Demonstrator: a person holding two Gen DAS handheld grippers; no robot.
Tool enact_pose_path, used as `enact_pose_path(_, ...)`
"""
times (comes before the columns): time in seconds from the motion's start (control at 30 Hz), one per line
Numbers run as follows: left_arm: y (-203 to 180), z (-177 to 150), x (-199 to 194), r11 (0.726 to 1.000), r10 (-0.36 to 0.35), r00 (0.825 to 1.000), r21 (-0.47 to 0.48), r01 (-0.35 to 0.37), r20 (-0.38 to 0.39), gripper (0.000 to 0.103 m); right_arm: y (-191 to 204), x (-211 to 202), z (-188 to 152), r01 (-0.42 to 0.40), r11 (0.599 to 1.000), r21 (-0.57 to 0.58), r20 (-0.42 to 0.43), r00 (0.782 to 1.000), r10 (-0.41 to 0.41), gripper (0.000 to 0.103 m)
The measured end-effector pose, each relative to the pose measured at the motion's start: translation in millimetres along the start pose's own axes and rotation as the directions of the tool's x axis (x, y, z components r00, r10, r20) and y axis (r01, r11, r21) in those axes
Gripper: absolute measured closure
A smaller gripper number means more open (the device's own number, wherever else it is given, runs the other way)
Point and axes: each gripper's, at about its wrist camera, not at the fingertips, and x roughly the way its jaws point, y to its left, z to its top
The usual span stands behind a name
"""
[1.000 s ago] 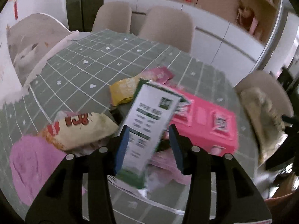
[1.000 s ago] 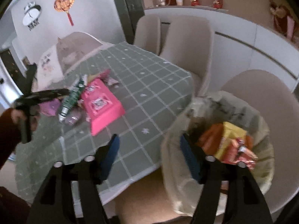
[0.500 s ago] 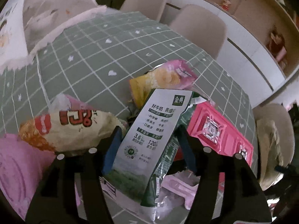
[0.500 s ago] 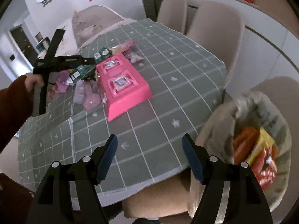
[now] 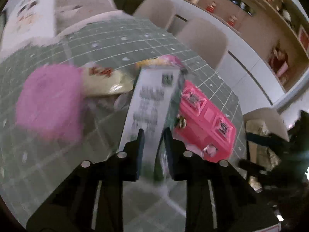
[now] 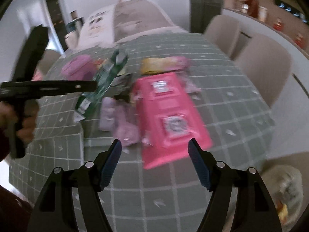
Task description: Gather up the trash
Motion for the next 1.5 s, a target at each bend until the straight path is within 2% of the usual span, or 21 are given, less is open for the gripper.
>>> enact_pose_path(0.13,25,-22,-18,0.997,0.037,0.999,-0.074,-0.038,-0.007,0.087,22,30,12,0.005,0.998,-0.063,-0.02,1.0,-0.006,0.041)
enact_pose_path(0.23,43,-31,-27,0.993,0.044,0.999,-0.106,-0.044,-0.003,0.086,34,40,19,-0.019,0.997,-0.08,-0.024,1.0,0.017,0.041)
enact_pose_path(0.27,47,-32,-29,0.993,0.041,0.999,-0.113,-0.04,0.0,0.084,39,44,21,-0.021,0.995,-0.094,-0.024,1.0,0.019,0.041)
enact_pose_path(0.33,56,-38,-37,0.991,0.023,1.0,-0.131,-0.02,0.018,0.069,46,49,25,-0.023,0.994,-0.105,-0.021,1.0,0.021,0.041)
enact_pose_path(0.47,69,-48,-52,0.984,0.033,0.997,-0.177,-0.022,0.063,0.067,54,56,49,-0.059,0.998,-0.013,0.027,0.998,0.059,0.041)
enact_pose_path(0.57,77,-53,-63,0.977,0.079,0.993,-0.206,-0.06,0.084,0.065,65,64,72,0.011,0.997,0.073,0.104,0.994,-0.018,0.041)
enact_pose_path(0.67,84,-57,-73,0.967,0.137,0.985,-0.227,-0.111,0.102,0.065,79,82,91,0.091,0.987,0.132,0.131,0.986,-0.108,0.041)
enact_pose_path(0.83,100,-64,-84,0.964,0.144,0.982,-0.24,-0.112,0.121,0.065,97,123,108,0.207,0.972,0.115,0.035,0.977,-0.212,0.041)
enact_pose_path(0.93,111,-67,-85,0.962,0.128,0.985,-0.256,-0.094,0.117,0.065,99,140,110,0.261,0.962,0.084,-0.032,0.965,-0.259,0.041)
enact_pose_path(0.97,114,-67,-84,0.962,0.121,0.986,-0.26,-0.088,0.114,0.065,100,141,109,0.256,0.964,0.073,-0.03,0.967,-0.255,0.041)
enact_pose_path(1.0,116,-68,-82,0.962,0.114,0.987,-0.262,-0.082,0.11,0.065,100,139,108,0.238,0.97,0.055,-0.028,0.971,-0.237,0.043)
enact_pose_path(1.03,117,-68,-80,0.963,0.107,0.988,-0.259,-0.076,0.109,0.065,100,134,108,0.217,0.975,0.04,-0.024,0.976,-0.216,0.052)
enact_pose_path(1.13,115,-64,-73,0.971,0.077,0.992,-0.235,-0.051,0.104,0.065,94,98,110,0.195,0.98,0.029,0.036,0.98,-0.195,0.053)
enact_pose_path(1.33,80,-51,-47,0.984,-0.036,0.996,-0.172,0.049,0.079,0.065,49,11,108,0.205,0.972,0.113,0.151,0.963,-0.221,0.053)
enact_pose_path(1.5,35,-41,-18,0.987,-0.105,0.994,-0.115,0.109,0.04,0.064,11,-33,74,0.24,0.957,0.166,0.169,0.949,-0.267,0.053)
